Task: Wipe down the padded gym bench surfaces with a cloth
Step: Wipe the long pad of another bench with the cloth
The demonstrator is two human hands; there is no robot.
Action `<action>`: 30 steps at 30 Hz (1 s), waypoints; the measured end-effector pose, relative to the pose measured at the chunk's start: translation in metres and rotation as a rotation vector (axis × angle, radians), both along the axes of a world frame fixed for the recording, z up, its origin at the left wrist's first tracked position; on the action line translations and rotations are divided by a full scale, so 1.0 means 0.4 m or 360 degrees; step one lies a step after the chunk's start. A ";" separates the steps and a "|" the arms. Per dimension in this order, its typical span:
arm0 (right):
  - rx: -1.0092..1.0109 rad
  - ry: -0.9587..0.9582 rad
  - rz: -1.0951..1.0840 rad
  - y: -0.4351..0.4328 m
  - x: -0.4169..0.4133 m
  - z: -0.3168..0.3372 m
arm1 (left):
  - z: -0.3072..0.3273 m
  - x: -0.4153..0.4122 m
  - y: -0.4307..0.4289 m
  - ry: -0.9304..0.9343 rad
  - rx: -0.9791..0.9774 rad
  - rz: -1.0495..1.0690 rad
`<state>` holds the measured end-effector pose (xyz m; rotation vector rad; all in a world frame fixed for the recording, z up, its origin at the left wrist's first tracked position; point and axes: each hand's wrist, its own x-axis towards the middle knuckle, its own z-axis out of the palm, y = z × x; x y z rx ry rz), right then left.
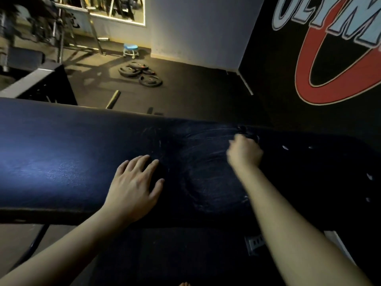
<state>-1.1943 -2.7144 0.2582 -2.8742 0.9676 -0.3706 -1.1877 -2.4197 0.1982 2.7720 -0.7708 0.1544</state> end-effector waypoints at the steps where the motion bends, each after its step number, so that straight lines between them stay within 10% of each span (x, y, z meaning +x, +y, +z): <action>1: 0.0052 0.0017 0.0142 0.071 0.036 -0.011 | 0.005 0.007 -0.006 -0.0003 0.0005 -0.0004; 5: 0.0009 0.0036 0.0910 0.247 -0.058 -0.039 | 0.024 0.035 -0.028 -0.0037 -0.0025 0.0034; 13: -0.0127 0.0054 0.0138 -0.087 0.117 0.003 | 0.003 0.035 -0.031 0.0029 -0.0040 0.0048; 20: 0.0069 0.0044 0.1191 0.178 0.006 -0.028 | 0.016 0.030 -0.032 0.0066 -0.0041 0.0060; 25: -0.0147 0.0078 0.0371 -0.131 0.095 -0.007 | 0.007 0.030 -0.035 0.0050 -0.0032 0.0073; 30: 0.0026 0.0042 0.0639 0.062 0.305 -0.018 | 0.002 0.033 -0.034 0.0039 -0.0048 0.0078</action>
